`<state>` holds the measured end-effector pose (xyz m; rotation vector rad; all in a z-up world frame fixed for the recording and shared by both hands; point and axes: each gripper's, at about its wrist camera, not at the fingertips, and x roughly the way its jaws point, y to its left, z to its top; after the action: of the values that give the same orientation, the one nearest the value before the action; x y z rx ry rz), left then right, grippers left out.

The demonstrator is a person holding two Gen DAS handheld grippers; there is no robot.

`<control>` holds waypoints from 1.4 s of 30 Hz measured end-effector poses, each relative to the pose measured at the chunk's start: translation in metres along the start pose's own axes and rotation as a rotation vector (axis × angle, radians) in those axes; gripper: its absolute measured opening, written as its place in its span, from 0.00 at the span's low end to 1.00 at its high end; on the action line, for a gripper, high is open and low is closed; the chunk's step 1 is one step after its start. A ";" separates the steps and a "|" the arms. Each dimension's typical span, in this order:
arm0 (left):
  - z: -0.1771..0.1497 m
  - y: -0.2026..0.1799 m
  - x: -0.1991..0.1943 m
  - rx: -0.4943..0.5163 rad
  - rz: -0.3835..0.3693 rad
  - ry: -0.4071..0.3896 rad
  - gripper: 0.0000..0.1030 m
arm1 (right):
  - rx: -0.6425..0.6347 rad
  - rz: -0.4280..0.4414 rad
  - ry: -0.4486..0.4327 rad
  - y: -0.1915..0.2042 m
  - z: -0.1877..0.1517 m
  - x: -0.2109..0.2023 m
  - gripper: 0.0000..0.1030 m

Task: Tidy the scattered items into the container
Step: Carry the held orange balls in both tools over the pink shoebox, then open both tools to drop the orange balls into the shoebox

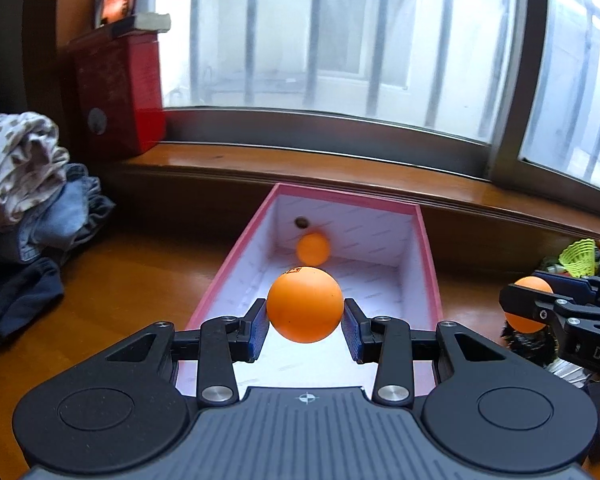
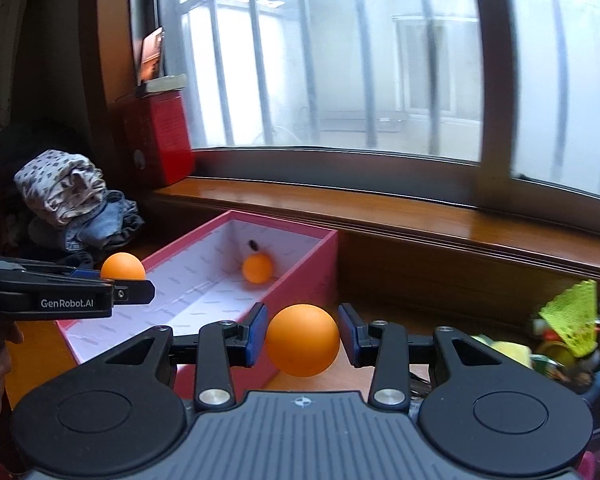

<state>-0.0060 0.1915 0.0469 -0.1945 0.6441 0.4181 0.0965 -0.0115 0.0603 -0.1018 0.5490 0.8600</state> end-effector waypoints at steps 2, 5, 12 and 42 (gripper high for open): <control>-0.001 0.007 -0.001 -0.004 0.007 0.004 0.39 | -0.004 0.010 -0.001 0.006 0.002 0.004 0.40; -0.002 0.015 -0.002 -0.005 0.009 0.011 0.39 | -0.008 0.025 -0.004 0.016 0.006 0.011 0.40; -0.007 0.025 -0.002 -0.005 -0.008 0.030 0.39 | -0.023 0.060 -0.005 0.038 0.012 0.026 0.40; -0.020 0.034 -0.001 -0.018 0.013 0.057 0.59 | -0.027 0.092 0.032 0.053 0.006 0.041 0.49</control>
<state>-0.0325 0.2158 0.0308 -0.2197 0.6983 0.4320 0.0810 0.0535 0.0518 -0.1156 0.5761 0.9568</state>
